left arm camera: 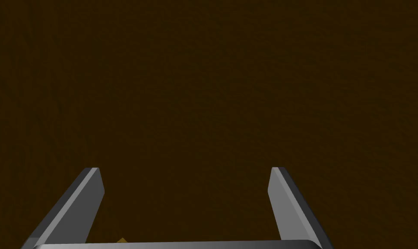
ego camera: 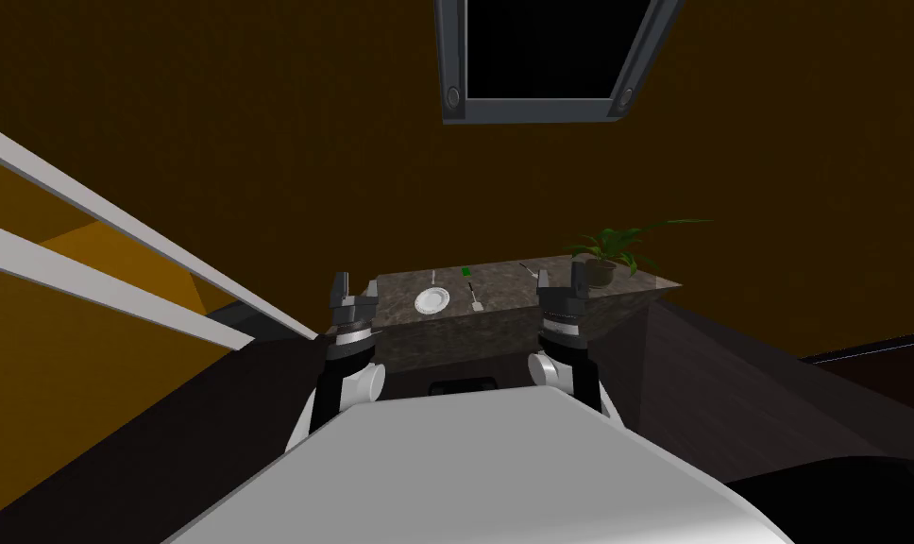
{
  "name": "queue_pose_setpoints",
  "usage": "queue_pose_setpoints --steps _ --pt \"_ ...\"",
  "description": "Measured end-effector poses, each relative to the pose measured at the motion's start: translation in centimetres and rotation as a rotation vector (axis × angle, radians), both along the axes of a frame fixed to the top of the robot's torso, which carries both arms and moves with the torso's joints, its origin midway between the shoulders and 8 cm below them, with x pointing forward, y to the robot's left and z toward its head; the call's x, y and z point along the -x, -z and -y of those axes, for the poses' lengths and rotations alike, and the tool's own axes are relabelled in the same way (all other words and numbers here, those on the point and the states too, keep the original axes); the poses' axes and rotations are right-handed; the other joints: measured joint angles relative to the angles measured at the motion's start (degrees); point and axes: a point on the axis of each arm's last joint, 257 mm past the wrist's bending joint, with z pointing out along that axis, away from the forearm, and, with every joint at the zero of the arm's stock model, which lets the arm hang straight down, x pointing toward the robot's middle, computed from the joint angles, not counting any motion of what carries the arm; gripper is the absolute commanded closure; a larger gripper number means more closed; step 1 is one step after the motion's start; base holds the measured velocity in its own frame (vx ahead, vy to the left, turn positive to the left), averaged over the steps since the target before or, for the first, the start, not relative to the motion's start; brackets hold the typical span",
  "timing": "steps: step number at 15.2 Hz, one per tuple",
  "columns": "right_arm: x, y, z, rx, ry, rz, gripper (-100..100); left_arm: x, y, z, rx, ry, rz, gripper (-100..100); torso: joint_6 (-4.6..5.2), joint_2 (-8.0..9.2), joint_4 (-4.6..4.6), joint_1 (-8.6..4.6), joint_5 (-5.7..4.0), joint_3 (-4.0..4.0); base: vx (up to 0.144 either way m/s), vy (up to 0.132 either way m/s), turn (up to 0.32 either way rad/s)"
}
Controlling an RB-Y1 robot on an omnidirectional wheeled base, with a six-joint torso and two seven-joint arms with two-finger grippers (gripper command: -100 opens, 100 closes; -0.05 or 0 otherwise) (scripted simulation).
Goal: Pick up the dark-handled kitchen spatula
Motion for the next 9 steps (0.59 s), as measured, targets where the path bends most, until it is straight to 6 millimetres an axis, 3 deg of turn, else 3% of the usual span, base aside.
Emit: queue_pose_setpoints --steps 9 --pt "0.2 1.5 -2.3 0.156 -0.062 -0.071 -100 0.0 0.0 0.0 0.000 0.000 0.000 0 0.01 0.26 0.05 0.28 0.06 0.15 -0.043 0.054 -0.011"
